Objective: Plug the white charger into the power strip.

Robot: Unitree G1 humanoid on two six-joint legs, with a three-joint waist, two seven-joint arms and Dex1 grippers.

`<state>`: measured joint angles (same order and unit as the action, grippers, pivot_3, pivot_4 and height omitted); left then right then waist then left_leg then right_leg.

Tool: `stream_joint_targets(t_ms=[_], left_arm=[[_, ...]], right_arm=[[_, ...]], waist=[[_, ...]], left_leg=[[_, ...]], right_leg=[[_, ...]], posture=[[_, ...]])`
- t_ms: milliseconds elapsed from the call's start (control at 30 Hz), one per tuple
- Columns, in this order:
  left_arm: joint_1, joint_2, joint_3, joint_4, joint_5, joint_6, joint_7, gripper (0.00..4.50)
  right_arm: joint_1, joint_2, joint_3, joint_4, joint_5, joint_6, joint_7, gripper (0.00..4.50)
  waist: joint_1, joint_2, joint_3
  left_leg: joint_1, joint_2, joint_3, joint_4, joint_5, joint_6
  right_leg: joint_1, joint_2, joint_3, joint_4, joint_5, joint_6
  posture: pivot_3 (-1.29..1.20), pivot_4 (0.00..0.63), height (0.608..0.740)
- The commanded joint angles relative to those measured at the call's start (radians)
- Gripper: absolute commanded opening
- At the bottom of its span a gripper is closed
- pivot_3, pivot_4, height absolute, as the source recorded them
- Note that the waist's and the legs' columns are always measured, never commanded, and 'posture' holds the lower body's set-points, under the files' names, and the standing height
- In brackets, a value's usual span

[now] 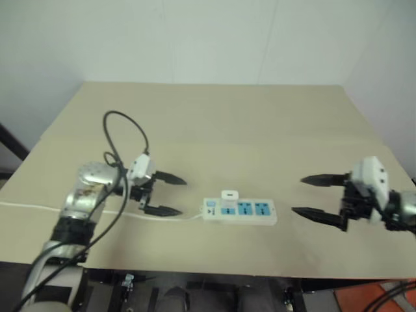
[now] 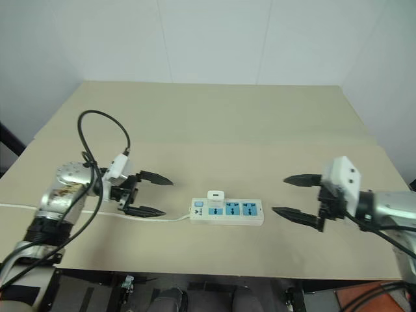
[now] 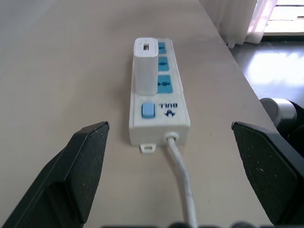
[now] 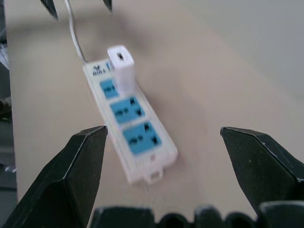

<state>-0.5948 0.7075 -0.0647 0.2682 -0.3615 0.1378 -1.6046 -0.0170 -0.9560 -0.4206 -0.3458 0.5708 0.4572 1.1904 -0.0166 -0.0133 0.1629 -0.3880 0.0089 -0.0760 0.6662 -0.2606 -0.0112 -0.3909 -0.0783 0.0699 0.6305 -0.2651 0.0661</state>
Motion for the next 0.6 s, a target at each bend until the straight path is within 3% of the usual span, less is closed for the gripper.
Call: stream_joint_targets(t_ms=[33,267,600], left_arm=[[-0.005,0.064,0.047,-0.073,-0.035,0.053,0.008,4.49],[0.025,0.122,0.079,-0.108,-0.055,0.096,0.030,4.49],[0.053,0.110,0.071,-0.165,-0.074,0.123,0.063,4.49]], right_arm=[[0.077,-0.031,-0.148,-0.034,0.022,-0.004,0.030,4.50],[0.172,-0.034,-0.256,-0.079,0.039,0.036,0.011,4.50],[0.175,-0.038,-0.236,-0.086,0.028,0.033,-0.013,4.50]], waist=[[0.001,0.000,0.000],[-0.001,0.000,0.000],[0.002,0.000,0.000]], left_leg=[[0.000,0.000,0.000,0.000,0.000,0.000],[0.001,0.001,0.000,0.000,0.000,0.000],[0.001,0.001,0.001,0.000,0.000,0.000]], right_leg=[[0.000,0.000,0.000,0.000,0.000,0.000],[0.001,0.000,0.000,0.000,0.000,0.000],[0.001,0.000,0.000,0.000,0.000,0.000]], posture=[[0.00,0.150,0.740],[0.00,0.150,0.740],[0.00,0.150,0.740]])
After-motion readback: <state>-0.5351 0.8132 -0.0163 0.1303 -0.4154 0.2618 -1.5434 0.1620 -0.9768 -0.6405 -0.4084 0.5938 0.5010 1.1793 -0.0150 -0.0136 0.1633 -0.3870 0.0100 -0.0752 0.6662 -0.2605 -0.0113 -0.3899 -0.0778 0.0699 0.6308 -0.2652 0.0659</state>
